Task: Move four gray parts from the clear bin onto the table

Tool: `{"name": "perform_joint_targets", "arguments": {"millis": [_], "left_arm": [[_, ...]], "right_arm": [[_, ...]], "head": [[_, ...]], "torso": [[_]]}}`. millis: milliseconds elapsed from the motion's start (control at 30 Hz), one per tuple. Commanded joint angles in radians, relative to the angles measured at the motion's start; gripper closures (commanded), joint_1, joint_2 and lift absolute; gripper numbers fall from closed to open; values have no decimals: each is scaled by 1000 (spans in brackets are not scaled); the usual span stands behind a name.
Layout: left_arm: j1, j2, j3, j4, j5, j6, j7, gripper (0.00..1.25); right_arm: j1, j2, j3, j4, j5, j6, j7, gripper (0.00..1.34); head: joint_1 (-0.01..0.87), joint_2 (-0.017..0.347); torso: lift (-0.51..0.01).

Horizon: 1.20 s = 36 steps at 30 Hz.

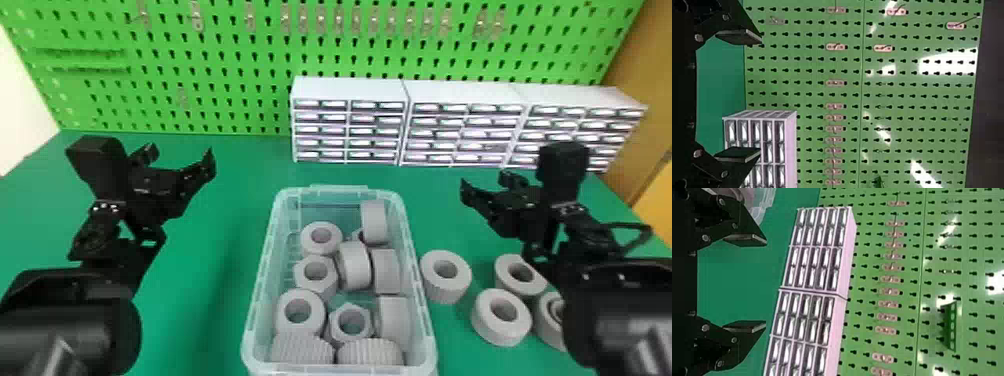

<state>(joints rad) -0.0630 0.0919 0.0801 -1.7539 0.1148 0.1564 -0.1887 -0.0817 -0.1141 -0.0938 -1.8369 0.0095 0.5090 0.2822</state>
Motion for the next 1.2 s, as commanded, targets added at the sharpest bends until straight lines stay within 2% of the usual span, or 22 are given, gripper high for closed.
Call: {"name": "perform_joint_targets", "arguments": {"millis": [0, 333, 533, 733, 1167], "left_arm": [[6, 0, 3, -10, -10, 0, 0, 271], [-3, 3, -9, -24, -37, 0, 0, 271], [-8, 3, -26, -24, -46, 0, 8, 271], [-4, 11, -17, -24, -46, 0, 9, 272], [0, 15, -39, -22, -43, 0, 20, 272]], "right_arm": [[22, 22, -18, -1, -9, -12, 0, 516], [-16, 5, 17, 7, -19, -14, 0, 516], [-13, 4, 8, 8, -33, -12, 0, 515], [-10, 13, 20, 18, -33, -14, 0, 515], [-1, 8, 40, 39, -46, -12, 0, 515]], "head": [[686, 26], [686, 26], [686, 26], [686, 26], [686, 26]], "torso": [[-50], [-50], [-50], [-50], [-50]]}}
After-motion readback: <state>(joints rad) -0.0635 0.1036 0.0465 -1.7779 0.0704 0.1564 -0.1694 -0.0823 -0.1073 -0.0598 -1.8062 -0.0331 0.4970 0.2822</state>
